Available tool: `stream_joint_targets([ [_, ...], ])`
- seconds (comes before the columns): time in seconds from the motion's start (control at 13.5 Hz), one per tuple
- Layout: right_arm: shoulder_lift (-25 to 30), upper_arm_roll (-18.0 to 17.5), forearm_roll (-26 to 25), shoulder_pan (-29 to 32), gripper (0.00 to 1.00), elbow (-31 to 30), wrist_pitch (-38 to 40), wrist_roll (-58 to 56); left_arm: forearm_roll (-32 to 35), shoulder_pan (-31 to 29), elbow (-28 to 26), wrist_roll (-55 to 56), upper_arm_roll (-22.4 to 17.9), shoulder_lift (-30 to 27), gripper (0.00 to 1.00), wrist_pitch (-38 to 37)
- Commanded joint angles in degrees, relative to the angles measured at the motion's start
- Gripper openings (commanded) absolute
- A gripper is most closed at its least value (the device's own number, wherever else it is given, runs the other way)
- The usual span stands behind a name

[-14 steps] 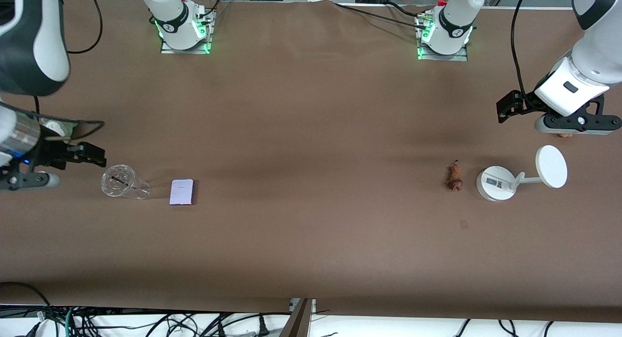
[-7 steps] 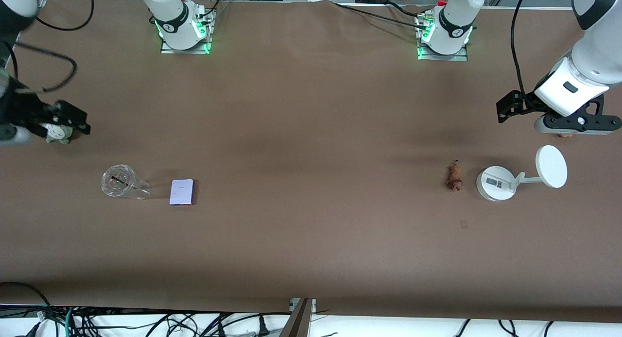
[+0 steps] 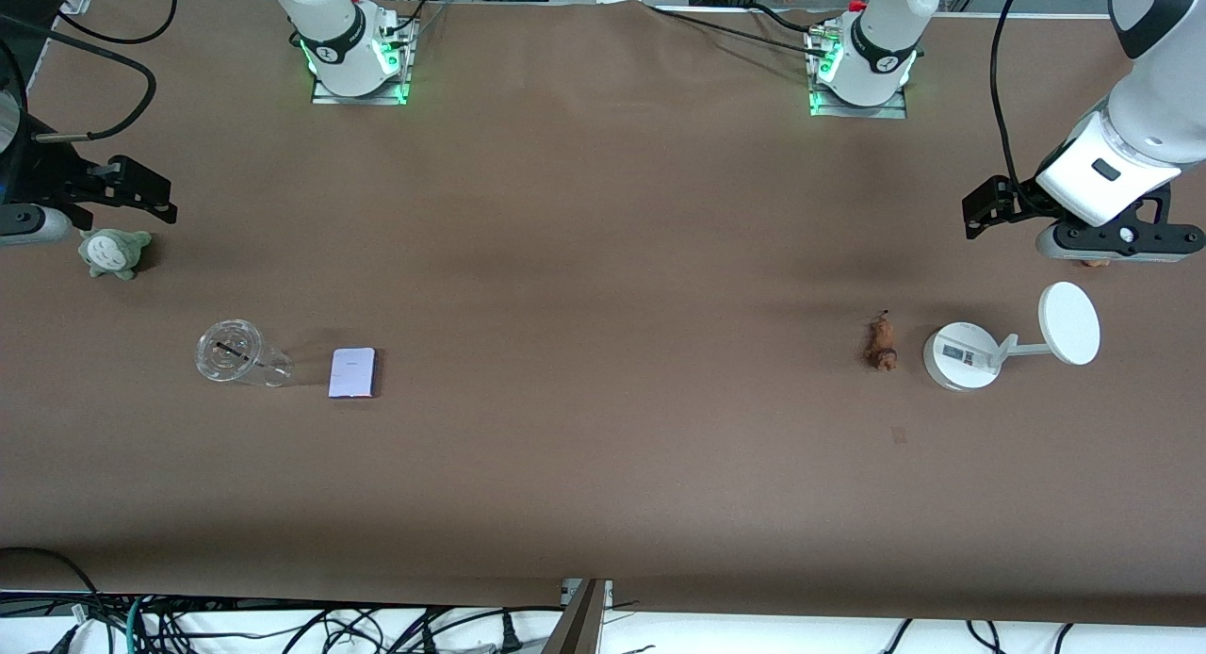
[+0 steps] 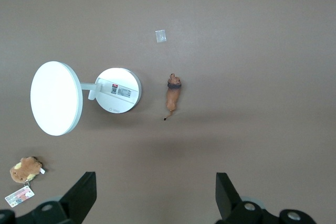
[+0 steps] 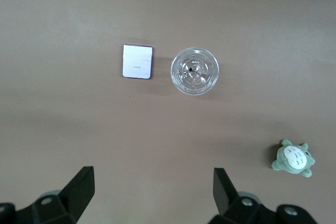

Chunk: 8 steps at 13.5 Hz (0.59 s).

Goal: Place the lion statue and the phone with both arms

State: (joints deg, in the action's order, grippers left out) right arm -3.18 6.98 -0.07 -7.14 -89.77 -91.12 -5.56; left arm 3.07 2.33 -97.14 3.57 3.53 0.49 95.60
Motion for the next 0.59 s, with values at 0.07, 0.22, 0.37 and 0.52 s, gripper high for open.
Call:
stream_joint_targets([
  [0.07,-1.13,-0.39,-0.63,0.64,1.00,1.08,0.95,-0.16,-0.96,0.04,1.07,-0.49,-0.11,0.48,1.00,-0.15],
  [0.22,-1.22,-0.39,-0.72,0.64,1.00,1.08,0.86,-0.07,-0.96,0.13,1.07,-0.75,-0.11,0.48,1.00,-0.15],
  [0.37,-1.22,-0.30,-0.55,0.81,1.00,1.08,0.86,-0.16,-0.87,0.13,1.07,-1.11,-0.11,0.48,1.00,-0.15],
  [0.52,-1.22,-0.21,-0.28,0.82,1.00,1.08,0.86,0.11,-0.87,0.21,1.16,-1.02,-0.11,0.48,1.00,-0.15],
])
